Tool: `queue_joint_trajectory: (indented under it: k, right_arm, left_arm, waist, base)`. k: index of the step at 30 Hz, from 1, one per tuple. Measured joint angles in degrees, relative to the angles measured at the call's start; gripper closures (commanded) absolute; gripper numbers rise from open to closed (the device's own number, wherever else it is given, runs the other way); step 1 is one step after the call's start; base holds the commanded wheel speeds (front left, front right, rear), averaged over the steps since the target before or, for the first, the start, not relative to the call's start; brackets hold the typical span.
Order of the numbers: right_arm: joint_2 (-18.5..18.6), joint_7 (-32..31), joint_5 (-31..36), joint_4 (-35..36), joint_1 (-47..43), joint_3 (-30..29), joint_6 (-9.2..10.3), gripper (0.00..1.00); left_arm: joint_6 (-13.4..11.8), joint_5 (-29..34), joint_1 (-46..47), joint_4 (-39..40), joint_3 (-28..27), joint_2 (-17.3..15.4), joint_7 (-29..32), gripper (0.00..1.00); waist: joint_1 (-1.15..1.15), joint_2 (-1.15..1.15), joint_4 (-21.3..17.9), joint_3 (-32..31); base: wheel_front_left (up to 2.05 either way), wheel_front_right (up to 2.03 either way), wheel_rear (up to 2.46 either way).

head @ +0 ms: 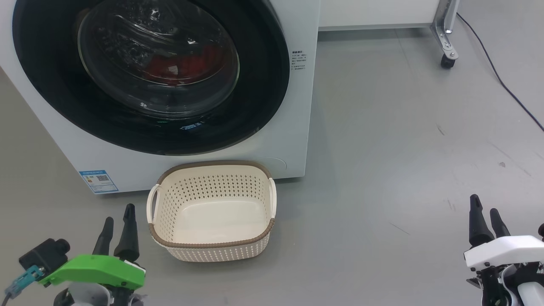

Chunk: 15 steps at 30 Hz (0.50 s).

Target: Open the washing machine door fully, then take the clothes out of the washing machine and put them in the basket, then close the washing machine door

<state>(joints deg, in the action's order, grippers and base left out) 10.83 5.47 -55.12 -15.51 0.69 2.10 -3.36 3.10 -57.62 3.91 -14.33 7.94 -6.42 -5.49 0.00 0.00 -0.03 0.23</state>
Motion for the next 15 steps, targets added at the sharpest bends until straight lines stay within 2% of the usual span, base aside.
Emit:
queue_joint_trajectory:
  k: [15]
  right_arm:
    - [0.5,3.0,11.9,-0.9,0.0,4.6,2.23,0.0]
  left_arm:
    - [-1.8,12.3,0.1,-0.3,3.4,-0.1,-3.0,0.0]
  waist:
    - [0.0,0.0,0.0,-0.2]
  base:
    - [0.0,0.0,0.0]
